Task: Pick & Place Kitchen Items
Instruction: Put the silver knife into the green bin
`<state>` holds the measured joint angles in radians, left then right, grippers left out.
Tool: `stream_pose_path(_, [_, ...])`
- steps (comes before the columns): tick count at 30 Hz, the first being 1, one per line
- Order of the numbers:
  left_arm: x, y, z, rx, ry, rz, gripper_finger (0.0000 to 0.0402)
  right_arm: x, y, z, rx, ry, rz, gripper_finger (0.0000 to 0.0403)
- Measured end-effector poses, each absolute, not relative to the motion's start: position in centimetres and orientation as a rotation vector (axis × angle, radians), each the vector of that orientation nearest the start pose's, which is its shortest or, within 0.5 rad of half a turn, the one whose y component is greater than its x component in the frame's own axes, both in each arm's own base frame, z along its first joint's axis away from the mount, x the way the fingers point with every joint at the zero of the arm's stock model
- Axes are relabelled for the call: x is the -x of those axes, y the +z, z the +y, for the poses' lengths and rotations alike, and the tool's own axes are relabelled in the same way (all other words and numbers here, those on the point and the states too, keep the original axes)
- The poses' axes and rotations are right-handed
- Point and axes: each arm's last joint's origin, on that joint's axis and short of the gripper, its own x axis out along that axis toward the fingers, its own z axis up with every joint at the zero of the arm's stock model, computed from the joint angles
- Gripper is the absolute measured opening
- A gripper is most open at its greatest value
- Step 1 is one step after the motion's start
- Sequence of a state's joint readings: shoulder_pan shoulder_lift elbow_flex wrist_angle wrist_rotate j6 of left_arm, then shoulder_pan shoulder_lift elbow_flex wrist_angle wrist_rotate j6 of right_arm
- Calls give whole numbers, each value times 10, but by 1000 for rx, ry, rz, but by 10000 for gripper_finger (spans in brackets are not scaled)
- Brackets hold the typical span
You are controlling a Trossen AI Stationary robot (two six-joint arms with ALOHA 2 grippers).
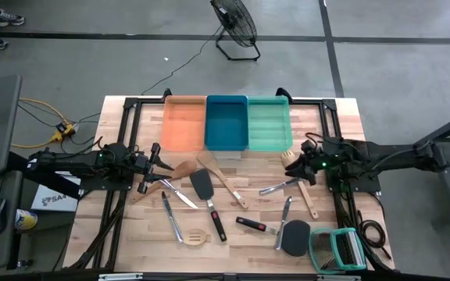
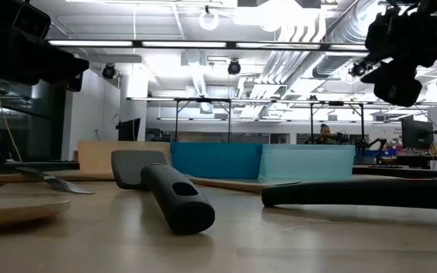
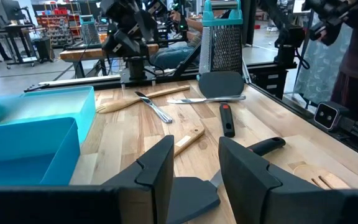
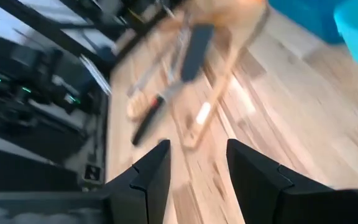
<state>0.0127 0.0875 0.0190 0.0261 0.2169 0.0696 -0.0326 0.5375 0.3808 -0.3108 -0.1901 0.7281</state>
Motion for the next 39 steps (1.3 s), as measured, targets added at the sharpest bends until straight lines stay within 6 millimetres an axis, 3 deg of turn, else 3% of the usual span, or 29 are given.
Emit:
stream_pose_path(5, [-102, 166, -5, -65, -205, 35, 125, -141, 223, 3, -812, 15, 645, 149])
stream_pose_path(11, [-102, 166, -5, -65, -205, 35, 125, -155, 223, 8, -983, 105, 786, 149])
stream_pose_path(19, [-102, 166, -5, -65, -206, 35, 125, -179, 213, 7, -962, 118, 966, 149])
stream_pose_path(27, [-102, 166, -5, -65, -205, 35, 125, -196, 206, 7, -697, 164, 1066, 149])
stream_pose_path(31, [-102, 166, -5, -65, -206, 35, 125, -197, 201, 9, -412, 163, 1074, 149])
stream_pose_path(35, [-102, 166, -5, -65, -206, 35, 125, -194, 197, 16, -103, 268, 1090, 149])
stream_pose_path(39, [-102, 166, -5, -65, -205, 35, 125, -192, 196, 21, 101, 321, 1087, 149])
